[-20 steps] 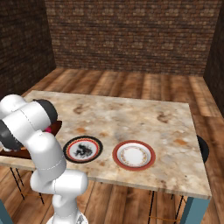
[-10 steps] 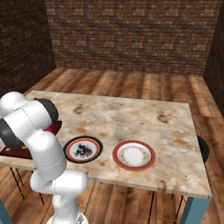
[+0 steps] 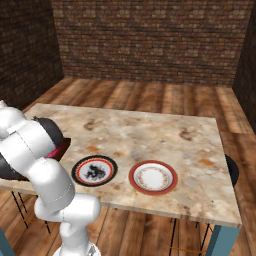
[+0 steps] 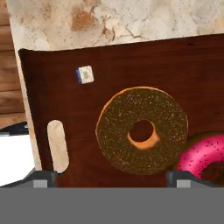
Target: Move the dessert items from the plates to the tray.
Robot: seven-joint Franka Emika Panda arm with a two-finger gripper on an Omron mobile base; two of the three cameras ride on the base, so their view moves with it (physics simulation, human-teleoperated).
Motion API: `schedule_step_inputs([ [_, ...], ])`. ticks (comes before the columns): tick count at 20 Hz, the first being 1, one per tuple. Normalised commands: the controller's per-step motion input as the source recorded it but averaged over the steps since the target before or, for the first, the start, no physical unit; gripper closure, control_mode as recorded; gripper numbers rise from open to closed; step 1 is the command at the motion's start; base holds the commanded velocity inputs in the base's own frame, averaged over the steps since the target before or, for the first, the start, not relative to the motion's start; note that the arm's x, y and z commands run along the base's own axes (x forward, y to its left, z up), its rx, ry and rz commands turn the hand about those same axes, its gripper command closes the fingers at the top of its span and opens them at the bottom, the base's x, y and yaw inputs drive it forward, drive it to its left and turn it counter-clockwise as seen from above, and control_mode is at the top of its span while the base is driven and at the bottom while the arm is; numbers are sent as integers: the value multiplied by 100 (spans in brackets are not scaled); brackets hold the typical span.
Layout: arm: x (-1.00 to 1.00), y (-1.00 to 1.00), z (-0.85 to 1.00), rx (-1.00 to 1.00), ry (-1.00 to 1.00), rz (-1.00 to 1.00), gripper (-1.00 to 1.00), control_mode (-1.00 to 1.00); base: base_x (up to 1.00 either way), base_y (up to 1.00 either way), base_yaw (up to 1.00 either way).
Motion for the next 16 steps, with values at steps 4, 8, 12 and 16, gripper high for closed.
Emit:
schedule_step_inputs([
  [4,-24,-66,49,14,-19,-12,-100,-100,0,0,0],
  [8,-22,-69,42,19,-18,-16,-100,-100,0,0,0],
  [12,-20,-72,47,19,-14,-18,-100,-100,0,0,0],
  [16,-13,-80,48,13,-7,-22,-100,-100,0,0,0],
])
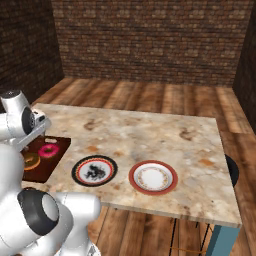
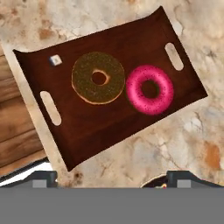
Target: Move the dessert items from the plates to the tray.
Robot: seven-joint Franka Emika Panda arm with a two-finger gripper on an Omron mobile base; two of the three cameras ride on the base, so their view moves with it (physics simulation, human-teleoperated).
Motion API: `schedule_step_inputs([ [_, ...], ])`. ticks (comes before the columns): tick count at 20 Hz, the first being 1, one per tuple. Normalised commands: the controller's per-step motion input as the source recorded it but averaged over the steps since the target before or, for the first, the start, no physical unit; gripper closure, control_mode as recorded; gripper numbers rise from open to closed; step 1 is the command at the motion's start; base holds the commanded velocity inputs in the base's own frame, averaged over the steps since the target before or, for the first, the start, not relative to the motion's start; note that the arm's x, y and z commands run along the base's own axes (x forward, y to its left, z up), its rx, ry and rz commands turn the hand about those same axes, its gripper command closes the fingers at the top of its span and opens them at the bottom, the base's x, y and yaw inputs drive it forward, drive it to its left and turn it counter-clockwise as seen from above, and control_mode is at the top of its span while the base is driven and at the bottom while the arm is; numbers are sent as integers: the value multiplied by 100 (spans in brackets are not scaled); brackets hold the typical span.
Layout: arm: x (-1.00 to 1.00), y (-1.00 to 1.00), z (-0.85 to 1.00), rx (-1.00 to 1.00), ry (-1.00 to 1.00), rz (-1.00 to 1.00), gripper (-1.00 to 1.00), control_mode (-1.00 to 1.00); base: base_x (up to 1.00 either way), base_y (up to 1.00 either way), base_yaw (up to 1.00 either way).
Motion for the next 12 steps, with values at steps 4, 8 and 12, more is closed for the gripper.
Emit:
schedule_step_inputs([
  [4,-18,-92,31,9,0,-27,-100,-100,0,0,0],
  [8,-26,-92,22,8,0,-30,-100,-100,0,0,0],
  [12,-29,-84,18,5,0,-30,-100,-100,0,0,0],
])
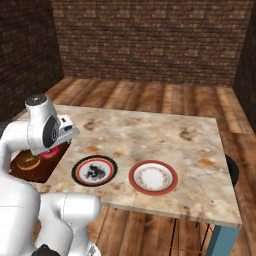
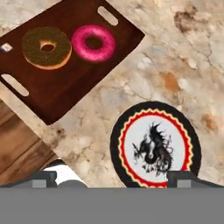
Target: Move the dessert items from the plates to the tray.
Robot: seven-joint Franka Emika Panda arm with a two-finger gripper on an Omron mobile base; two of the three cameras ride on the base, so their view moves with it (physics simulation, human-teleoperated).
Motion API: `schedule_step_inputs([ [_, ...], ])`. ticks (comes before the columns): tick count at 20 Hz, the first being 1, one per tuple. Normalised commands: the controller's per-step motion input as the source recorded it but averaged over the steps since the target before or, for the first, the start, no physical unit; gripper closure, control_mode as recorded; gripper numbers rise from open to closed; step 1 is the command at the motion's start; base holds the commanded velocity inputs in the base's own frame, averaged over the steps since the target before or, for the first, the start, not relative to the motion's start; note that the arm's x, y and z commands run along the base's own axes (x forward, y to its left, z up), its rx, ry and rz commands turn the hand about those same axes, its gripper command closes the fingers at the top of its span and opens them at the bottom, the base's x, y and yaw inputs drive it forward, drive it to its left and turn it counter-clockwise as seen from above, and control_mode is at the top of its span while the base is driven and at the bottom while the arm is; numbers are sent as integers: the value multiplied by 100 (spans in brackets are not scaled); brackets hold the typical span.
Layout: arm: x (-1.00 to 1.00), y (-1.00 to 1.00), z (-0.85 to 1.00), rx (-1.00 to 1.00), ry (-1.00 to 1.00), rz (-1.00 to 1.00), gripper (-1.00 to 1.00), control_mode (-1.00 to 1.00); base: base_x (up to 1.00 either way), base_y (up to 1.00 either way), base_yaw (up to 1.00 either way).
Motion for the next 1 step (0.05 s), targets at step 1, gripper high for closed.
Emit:
schedule_step_inputs([
  [1,-19,-81,24,0,0,-28,-100,-100,0,0,0],
])
